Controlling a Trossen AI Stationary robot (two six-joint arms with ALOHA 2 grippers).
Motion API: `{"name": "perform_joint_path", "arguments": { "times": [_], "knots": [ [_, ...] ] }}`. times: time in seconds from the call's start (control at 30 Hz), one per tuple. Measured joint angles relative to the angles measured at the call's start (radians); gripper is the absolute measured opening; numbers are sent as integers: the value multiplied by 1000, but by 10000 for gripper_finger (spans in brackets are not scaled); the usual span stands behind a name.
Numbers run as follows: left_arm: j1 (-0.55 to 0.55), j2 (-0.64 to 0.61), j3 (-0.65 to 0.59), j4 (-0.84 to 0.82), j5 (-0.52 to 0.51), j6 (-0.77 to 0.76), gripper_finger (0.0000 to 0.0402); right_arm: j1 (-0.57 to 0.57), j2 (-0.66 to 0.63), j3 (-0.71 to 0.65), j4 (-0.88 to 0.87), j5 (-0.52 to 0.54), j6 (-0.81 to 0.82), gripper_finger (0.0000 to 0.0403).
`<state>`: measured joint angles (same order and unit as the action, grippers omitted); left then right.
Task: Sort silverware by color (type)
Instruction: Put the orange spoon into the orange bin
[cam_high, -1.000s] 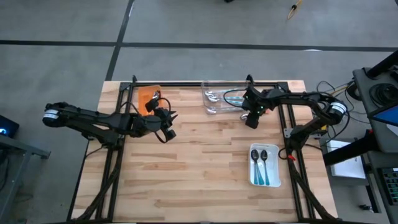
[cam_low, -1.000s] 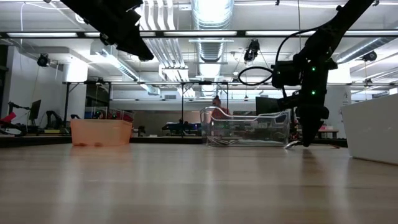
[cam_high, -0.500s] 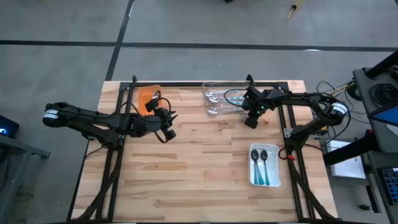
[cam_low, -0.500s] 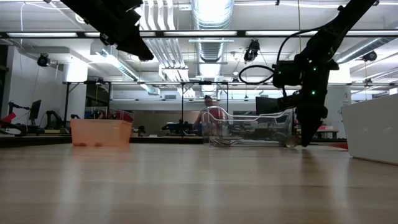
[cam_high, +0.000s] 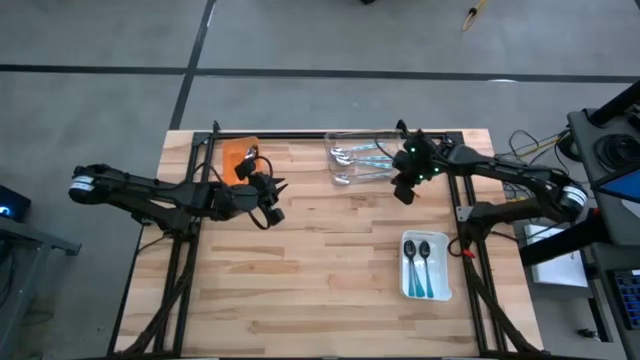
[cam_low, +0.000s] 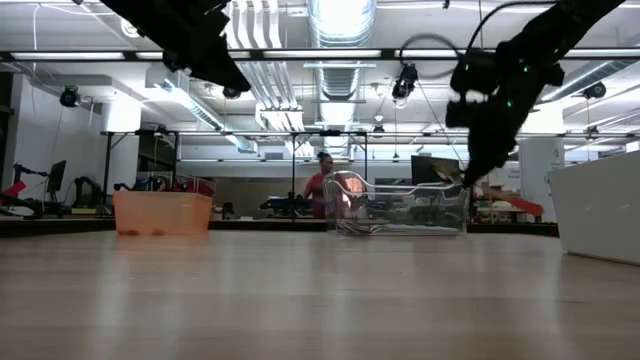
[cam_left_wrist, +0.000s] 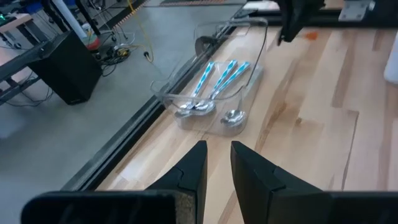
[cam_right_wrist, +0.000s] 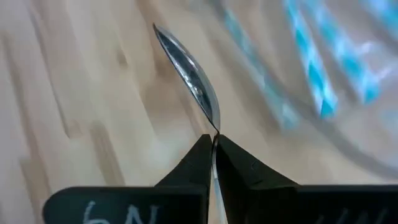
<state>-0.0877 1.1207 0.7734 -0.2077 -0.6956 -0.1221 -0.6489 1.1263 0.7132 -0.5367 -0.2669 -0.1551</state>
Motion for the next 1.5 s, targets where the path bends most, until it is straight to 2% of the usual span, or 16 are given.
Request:
{"name": "perform_joint_path", "arguments": {
  "times": [0.33, 0.57, 0.8, 1.0, 1.2, 1.37, 1.5],
  "knots": [
    [-76, 69, 0, 52, 5, -95, 54, 163, -107, -37, 420, -4, 166, 9],
    [-172, 140, 0, 121, 6, -99, 54, 316, -80, -157, 949, 23, 295, 9],
    [-197, 210, 0, 278, 7, -94, 54, 492, 13, -202, 1296, 272, 303, 9],
    [-198, 232, 0, 424, 2, -10, 54, 619, 145, -206, 1570, 474, 293, 9],
    [-200, 227, 0, 507, 1, 64, 54, 695, 311, -181, 1825, 607, 293, 9],
    [-199, 225, 0, 526, 6, 86, 54, 725, 474, -137, 2004, 671, 293, 9],
    [-200, 225, 0, 529, 91, 70, 58, 737, 578, -95, 2095, 736, 293, 9]
  ]
}}
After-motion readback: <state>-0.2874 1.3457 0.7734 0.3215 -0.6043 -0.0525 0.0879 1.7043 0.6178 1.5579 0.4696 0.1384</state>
